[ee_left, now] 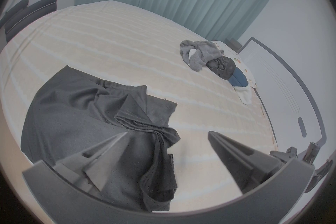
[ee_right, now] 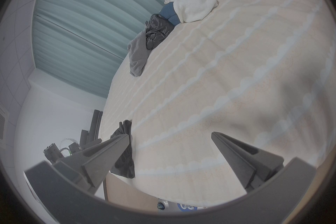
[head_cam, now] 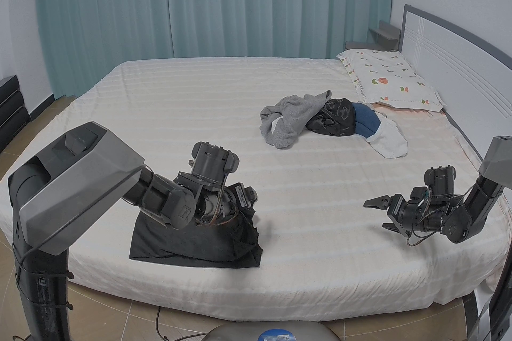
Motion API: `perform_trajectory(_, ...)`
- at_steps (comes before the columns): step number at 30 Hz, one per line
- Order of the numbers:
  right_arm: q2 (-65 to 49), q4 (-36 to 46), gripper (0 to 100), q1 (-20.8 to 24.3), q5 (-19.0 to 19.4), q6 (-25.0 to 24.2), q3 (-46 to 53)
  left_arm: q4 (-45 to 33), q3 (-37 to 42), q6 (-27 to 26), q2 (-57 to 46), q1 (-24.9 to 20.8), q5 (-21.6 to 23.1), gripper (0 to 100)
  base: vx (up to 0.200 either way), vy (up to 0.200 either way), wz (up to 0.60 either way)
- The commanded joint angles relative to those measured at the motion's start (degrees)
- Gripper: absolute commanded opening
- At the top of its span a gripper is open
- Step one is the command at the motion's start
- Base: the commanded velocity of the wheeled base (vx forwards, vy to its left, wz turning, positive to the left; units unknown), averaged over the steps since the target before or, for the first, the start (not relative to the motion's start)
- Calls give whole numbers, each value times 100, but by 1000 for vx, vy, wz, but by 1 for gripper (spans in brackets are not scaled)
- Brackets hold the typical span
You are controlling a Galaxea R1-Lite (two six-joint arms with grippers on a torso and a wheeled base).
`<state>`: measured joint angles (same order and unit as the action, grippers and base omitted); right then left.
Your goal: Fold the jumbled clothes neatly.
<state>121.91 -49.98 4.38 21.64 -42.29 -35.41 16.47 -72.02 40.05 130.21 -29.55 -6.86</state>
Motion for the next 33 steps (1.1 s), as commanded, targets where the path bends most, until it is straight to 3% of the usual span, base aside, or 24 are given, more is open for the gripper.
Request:
perform_trajectory(1,9,6,100,2,-2,1,-1,5,39,3,31,-42,-26,100,0,0,0)
perform_trajectory(13,79,24,100,28,-2,10,8,199,1076,205,-514,353,115,100,0,0,0)
perform_trajectory(20,88,24,100,37,-11,28,8,876,2069,1304,-953,767,774,100,0,29,0)
perform_trajectory(24,97,24,100,46,-11,45,17,1289,2588,1348,-1191,1118,1346,100,0,200,0)
perform_trajectory(29,114,15,100,98,-11,54,8,1394,2702,1348,-1270,1408,1460,100,0,200,0)
perform_trajectory(33,53,-29,100,459,-11,19,61,1412,2755,1427,-1314,1707,1820,100,0,200,0)
